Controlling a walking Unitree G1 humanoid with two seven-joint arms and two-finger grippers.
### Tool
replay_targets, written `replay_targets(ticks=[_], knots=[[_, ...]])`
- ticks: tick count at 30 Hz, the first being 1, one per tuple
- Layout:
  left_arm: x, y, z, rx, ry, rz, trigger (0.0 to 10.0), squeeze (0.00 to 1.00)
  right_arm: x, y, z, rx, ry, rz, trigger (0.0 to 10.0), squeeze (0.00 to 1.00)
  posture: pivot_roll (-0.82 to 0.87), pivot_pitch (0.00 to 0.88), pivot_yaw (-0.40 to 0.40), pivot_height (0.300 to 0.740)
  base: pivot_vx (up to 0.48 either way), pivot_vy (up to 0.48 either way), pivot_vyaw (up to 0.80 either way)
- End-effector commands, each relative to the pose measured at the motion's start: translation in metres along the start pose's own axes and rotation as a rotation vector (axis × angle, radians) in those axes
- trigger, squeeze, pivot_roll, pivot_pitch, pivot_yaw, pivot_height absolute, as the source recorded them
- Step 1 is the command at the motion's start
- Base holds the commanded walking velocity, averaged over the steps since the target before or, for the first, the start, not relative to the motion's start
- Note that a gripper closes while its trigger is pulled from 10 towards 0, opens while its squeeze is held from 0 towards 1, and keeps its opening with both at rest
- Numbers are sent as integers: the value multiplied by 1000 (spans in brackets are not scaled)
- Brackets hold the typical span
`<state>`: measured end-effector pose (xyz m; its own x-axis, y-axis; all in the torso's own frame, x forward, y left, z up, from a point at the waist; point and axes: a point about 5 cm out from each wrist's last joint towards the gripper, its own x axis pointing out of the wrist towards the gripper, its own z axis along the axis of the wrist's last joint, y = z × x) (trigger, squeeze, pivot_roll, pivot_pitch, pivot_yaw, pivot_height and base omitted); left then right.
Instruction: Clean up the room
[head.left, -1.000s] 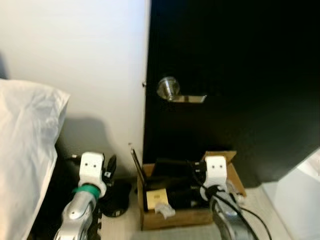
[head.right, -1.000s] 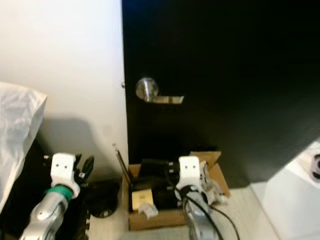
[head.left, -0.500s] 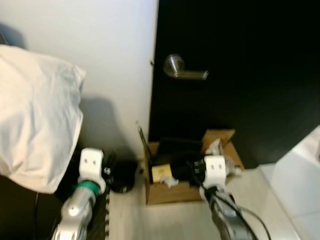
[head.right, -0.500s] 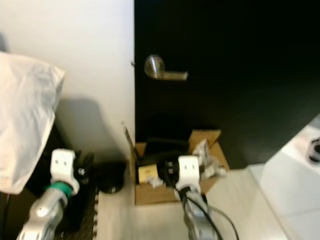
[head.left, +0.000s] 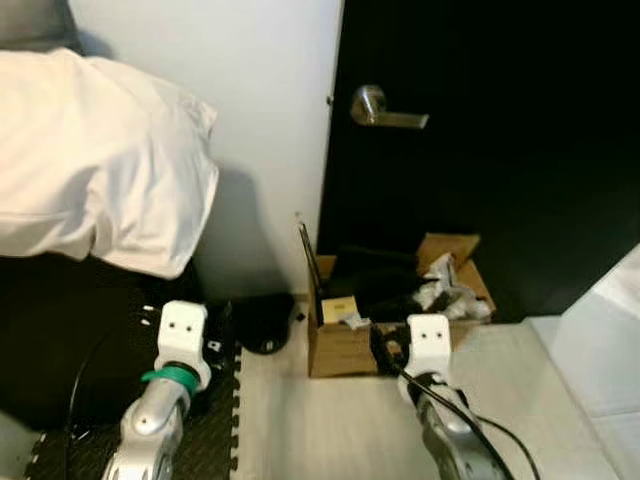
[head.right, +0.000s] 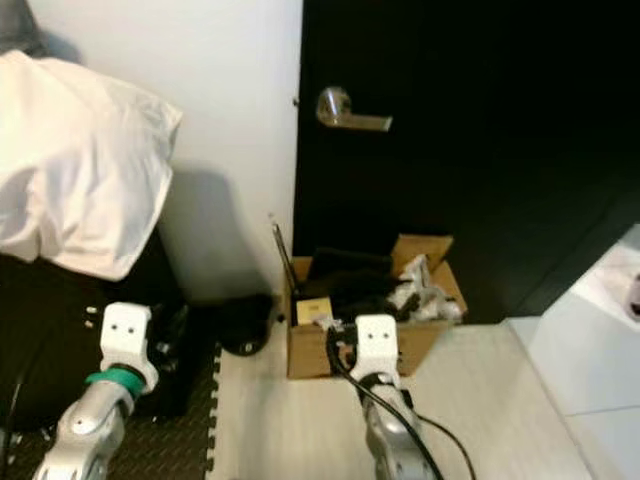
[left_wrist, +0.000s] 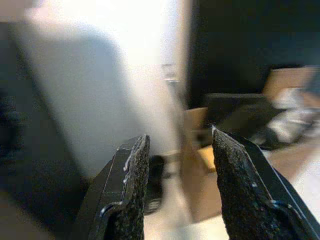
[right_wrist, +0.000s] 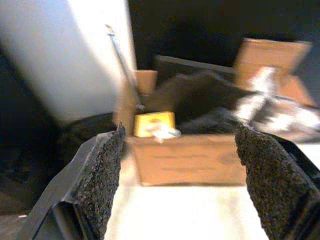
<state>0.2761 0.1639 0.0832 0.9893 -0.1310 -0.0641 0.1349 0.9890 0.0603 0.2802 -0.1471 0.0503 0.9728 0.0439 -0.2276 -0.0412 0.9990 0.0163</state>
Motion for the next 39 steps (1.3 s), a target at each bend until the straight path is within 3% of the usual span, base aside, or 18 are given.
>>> replay_targets(ticks=[1, 19, 39], knots=[[-2, 5, -2, 9, 14, 10, 10000, 0, -3, 3, -6, 11, 23, -1, 10000, 0, 50, 0, 12, 740, -285, 0, 0], [-2, 5, -2, 12, 17, 5, 10000, 0, -3, 2, -8, 19, 27, -9, 10000, 0, 50, 0, 15, 740, -277, 0, 0], [0, 3, -2, 18, 27, -2, 10000, 0, -3, 1, -8, 22, 26, -18, 10000, 0, 51, 0, 20, 740, 0, 0, 0]])
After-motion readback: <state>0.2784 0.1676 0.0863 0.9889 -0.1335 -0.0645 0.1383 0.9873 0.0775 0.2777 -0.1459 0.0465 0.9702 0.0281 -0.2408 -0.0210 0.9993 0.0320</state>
